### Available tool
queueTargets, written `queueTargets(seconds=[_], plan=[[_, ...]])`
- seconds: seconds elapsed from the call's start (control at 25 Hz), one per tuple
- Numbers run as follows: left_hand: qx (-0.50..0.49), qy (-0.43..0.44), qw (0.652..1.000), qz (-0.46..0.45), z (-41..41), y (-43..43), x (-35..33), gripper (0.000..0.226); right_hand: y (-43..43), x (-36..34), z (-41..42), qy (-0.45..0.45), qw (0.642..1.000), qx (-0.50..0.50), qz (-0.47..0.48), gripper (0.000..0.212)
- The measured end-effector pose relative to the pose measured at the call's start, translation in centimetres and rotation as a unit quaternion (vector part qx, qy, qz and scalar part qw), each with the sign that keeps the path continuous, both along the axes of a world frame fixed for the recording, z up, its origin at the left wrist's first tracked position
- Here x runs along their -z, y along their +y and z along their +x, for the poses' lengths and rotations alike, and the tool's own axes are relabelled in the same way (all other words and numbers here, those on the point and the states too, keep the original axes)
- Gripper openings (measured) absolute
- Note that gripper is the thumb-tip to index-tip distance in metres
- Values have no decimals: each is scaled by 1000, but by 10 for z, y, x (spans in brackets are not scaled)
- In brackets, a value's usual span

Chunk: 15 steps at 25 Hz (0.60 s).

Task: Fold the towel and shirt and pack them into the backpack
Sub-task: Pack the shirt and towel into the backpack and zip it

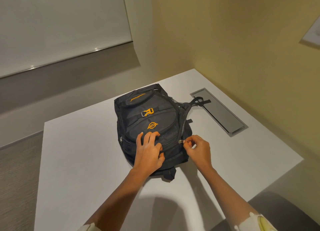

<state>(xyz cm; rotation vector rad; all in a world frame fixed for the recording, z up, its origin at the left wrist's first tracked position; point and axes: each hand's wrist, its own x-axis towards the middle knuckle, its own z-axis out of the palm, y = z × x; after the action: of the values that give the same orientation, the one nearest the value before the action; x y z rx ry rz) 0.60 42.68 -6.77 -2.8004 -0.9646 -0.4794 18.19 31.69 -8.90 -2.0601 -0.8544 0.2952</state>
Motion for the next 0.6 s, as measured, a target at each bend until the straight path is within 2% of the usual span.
queueTargets(seconds=[0.2,0.36,0.6], plan=[[25,16,1000,-4,36,-9,-11,31,2,0,-1,7,999,-28,19,5],[32,23,999,2,62,-11,-15,23,-2,4,0,-11,999,-35,24,5],[35,5,999,20,59,-8,-22,18,0,2,11,-71,995,1,76,5]])
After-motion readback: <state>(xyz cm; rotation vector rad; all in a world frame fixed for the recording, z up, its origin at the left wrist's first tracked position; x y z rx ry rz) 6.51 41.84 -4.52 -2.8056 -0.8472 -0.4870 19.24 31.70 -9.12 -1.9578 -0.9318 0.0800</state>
